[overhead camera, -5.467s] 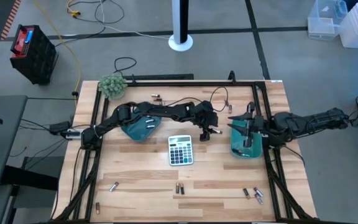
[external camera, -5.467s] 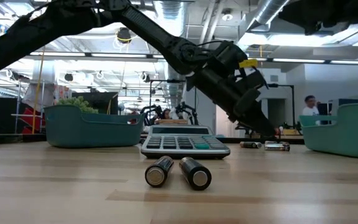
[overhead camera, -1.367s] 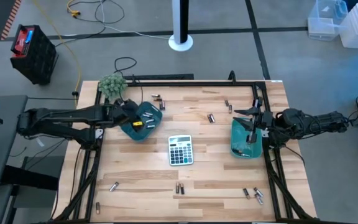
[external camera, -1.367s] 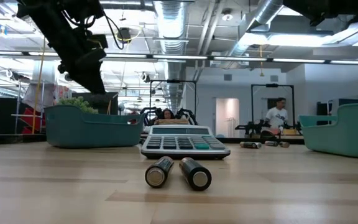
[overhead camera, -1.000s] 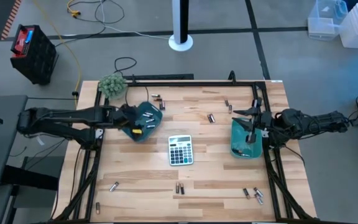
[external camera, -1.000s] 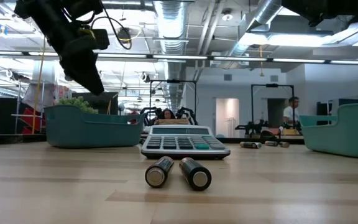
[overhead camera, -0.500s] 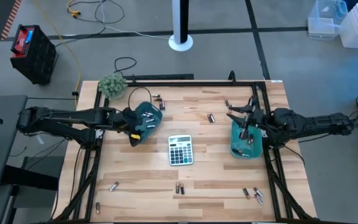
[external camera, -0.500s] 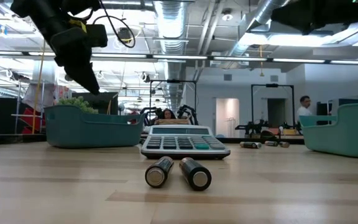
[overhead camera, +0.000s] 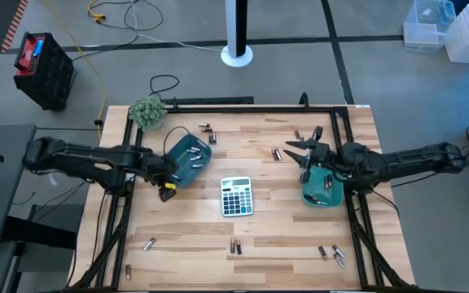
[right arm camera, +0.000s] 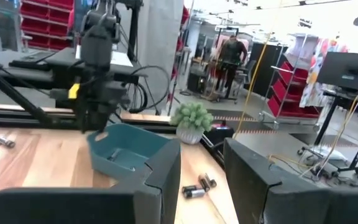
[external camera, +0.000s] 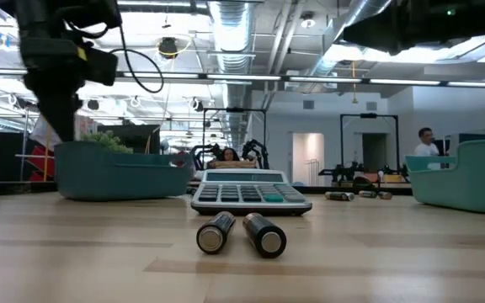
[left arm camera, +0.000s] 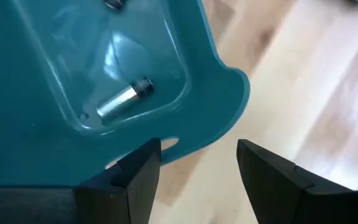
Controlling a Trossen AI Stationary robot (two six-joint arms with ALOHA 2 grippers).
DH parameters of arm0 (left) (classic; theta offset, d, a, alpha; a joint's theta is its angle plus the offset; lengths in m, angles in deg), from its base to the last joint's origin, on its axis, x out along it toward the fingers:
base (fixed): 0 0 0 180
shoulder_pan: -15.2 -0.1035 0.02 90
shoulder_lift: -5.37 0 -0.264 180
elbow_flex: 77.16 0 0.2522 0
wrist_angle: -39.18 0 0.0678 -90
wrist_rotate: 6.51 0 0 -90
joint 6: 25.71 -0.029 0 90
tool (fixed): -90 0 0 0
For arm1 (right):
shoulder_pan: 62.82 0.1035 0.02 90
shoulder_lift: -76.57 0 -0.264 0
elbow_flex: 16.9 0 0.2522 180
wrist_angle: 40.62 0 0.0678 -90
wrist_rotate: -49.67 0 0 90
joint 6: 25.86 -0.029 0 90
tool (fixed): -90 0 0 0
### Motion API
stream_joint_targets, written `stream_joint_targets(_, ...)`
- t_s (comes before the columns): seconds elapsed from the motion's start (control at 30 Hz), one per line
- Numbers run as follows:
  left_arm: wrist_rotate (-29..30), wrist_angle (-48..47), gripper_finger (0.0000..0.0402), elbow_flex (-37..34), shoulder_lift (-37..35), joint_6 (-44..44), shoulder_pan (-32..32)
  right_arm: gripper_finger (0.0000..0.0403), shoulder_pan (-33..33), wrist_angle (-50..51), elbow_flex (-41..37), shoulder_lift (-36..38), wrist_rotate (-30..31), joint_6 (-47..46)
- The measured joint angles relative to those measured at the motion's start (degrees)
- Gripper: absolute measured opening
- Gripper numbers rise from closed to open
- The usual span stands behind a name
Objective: Sort batteries
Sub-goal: Adjust the blue bin, then put the brown/black battery into the green bin
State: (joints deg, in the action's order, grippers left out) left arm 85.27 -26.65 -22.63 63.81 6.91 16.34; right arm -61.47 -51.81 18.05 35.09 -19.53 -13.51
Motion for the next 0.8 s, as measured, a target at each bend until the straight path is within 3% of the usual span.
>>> stream_joint_targets(0.13,0.7,-0.8,0.0205,0.0,0.0,3.5,5.0,0.0139,0.0,-2.8,0.0,-2.4,-0.4,-0.3)
stream_joint_targets(0.27,6.0,1.6,0.0205,0.0,0.0,3.7,8.3,0.0139,0.2,-7.3,0.0,-6.2,-4.5,-3.1)
stream_joint_targets(0.6,19.1,3.7,0.0205,0.0,0.0,-2.1,9.1,0.0139,1.6,-17.8,0.1,-14.9,-4.5,-4.7)
stream_joint_targets(0.7,24.8,6.5,0.0205,0.0,0.0,-3.6,9.1,0.0139,1.7,-14.5,1.3,-15.9,-4.4,-6.6)
stream_joint_targets(0.8,27.7,12.1,0.0205,0.0,0.0,-6.9,9.1,0.014,1.7,-4.7,4.1,-16.9,-2.4,-9.7)
